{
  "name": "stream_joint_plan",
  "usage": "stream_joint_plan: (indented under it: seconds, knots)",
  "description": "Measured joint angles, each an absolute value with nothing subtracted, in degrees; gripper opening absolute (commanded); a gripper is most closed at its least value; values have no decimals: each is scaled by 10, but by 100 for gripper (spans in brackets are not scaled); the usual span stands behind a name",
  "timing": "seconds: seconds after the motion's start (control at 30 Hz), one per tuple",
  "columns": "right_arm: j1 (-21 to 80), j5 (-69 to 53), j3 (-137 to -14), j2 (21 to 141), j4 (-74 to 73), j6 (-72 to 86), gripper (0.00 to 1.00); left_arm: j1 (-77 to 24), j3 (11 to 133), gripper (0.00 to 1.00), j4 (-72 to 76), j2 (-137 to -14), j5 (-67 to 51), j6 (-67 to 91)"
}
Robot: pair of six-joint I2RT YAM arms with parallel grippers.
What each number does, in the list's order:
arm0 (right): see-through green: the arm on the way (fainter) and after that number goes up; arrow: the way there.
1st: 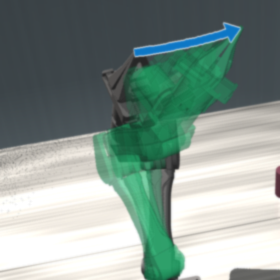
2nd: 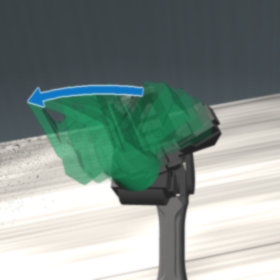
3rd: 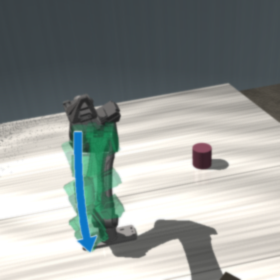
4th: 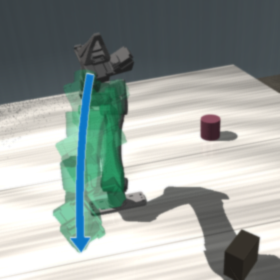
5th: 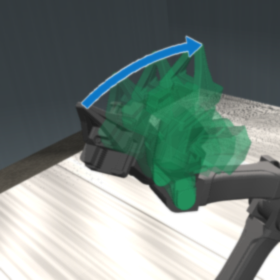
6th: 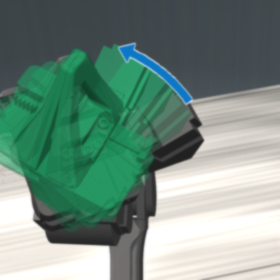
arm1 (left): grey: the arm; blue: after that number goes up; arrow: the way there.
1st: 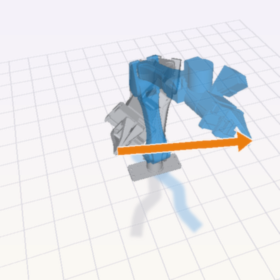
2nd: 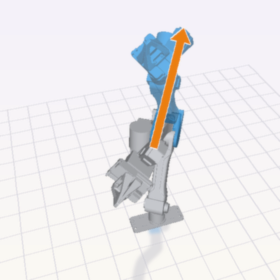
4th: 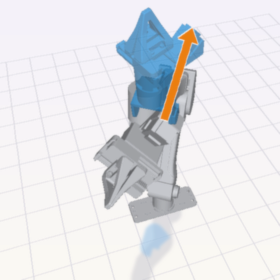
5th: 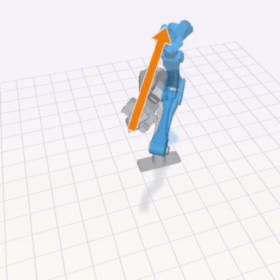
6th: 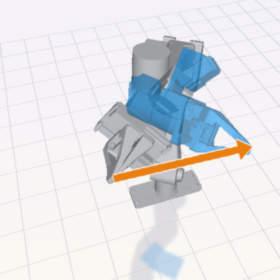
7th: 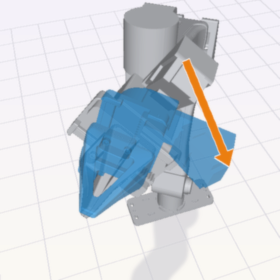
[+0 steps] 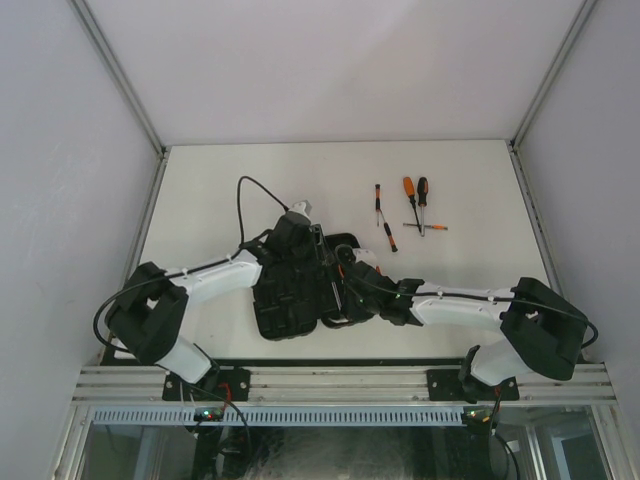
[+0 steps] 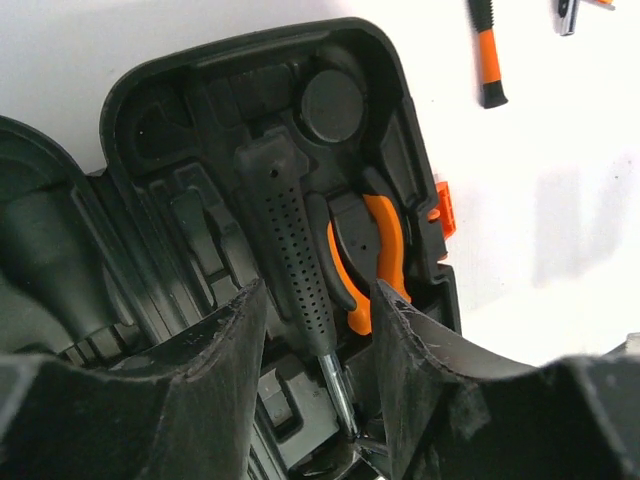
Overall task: Sort the tools into containers
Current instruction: Adjust the hammer in the storage box.
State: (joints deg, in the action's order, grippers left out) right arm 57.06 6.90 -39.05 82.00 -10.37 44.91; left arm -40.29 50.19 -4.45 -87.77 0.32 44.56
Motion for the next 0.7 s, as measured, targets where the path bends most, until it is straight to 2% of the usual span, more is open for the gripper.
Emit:
stream_joint_plan:
  seconds: [0.17, 0.5, 0.7]
  knots:
    - [569, 69, -389, 820, -100, 453, 7, -404, 508, 41, -52, -892, 11, 447]
    - [566, 68, -387, 819, -95, 457, 7, -405, 532, 17, -52, -942, 11, 451]
    - [565, 68, -386, 816, -98, 459, 7, -407, 543, 13, -47, -962, 10, 455]
